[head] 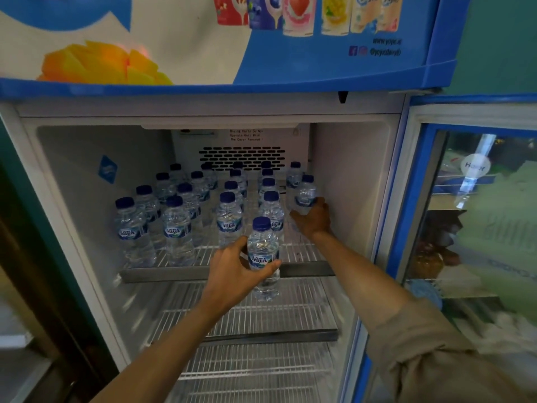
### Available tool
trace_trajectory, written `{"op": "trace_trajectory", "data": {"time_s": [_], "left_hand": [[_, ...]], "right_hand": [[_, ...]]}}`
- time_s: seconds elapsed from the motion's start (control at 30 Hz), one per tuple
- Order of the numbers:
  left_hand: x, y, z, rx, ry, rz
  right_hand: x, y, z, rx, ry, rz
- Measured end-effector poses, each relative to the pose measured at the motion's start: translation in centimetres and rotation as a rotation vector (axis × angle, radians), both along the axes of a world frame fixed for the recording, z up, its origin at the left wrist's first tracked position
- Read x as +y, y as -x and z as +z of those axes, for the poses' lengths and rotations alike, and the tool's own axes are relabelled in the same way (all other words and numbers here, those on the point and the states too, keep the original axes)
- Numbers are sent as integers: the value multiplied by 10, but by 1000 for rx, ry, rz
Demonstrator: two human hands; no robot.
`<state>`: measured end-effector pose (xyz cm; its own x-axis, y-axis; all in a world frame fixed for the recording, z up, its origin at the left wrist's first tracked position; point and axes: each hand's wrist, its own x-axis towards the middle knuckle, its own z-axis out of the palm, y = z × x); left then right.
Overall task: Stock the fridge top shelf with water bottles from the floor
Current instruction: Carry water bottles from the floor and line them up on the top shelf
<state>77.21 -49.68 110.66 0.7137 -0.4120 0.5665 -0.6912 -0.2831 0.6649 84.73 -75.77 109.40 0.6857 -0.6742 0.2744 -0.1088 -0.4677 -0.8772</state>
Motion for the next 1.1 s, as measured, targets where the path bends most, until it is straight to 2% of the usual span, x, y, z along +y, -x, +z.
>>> {"op": "trace_trajectory", "data": {"time_s": [0.13,0.3,0.7,1.1], "left_hand": [[0,-1,1,6,5,-5],[-1,-4,3,29,17,-3],[-5,-7,-3,17,-14,-1],[-4,-6,-8,35,-4,-1]], "right_hand": [[-6,-3,4,32,-10,5],[-10,-12,2,156,106,-23],[-27,-35,-7,-26,6,-60],[-14,-43,-5,2,58,-9]]}}
